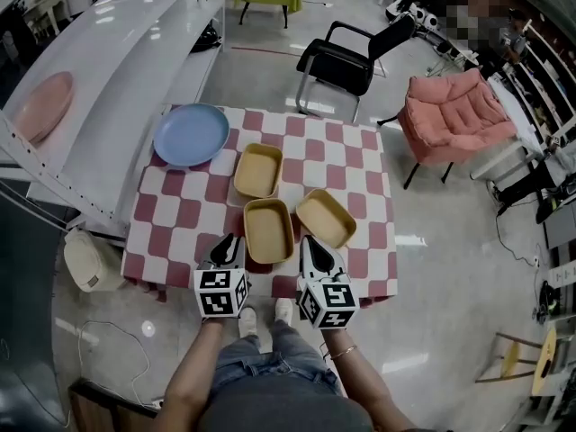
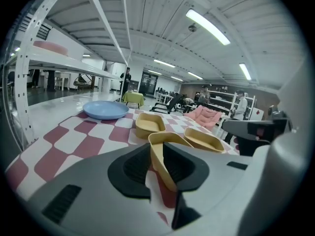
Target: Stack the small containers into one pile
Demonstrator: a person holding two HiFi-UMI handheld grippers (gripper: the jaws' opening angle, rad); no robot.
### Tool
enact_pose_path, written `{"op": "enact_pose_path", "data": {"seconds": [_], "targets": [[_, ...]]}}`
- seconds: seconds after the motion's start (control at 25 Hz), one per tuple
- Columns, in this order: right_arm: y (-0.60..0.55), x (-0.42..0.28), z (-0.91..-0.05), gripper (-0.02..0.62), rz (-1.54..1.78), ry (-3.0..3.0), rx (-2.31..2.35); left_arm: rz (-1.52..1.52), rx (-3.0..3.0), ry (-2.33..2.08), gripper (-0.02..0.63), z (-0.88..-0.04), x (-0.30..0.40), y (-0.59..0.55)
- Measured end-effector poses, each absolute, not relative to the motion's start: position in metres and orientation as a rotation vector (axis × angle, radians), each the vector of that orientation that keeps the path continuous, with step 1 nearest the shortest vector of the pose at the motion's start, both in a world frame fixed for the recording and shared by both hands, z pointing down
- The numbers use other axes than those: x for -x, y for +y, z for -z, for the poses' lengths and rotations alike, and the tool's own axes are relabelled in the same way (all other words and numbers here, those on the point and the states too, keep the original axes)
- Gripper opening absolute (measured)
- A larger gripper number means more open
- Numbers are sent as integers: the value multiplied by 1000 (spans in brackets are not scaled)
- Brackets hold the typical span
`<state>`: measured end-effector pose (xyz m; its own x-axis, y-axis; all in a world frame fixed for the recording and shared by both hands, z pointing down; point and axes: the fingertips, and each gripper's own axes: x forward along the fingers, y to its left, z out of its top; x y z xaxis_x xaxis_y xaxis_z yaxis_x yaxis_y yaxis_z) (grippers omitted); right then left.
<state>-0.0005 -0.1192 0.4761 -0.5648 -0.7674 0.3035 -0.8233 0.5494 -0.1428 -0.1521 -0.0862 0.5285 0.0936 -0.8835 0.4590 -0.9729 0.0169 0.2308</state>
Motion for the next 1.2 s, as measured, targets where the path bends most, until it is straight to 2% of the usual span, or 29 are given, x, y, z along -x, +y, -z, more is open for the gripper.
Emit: {"op": "enact_pose_path", "data": {"seconds": [0.32, 0.56, 1.2], "targets": [[-148, 3, -484, 9, -412, -2636, -1201, -255, -1771, -1891, 97, -542, 152, -97], [-163, 0, -488, 9, -426, -2661, -1107, -252, -1677, -1928, 127, -551, 145, -104], [-187, -5, -498, 9, -459, -2704, -951, -296, -1487, -1967, 123, -590, 138, -120]]}}
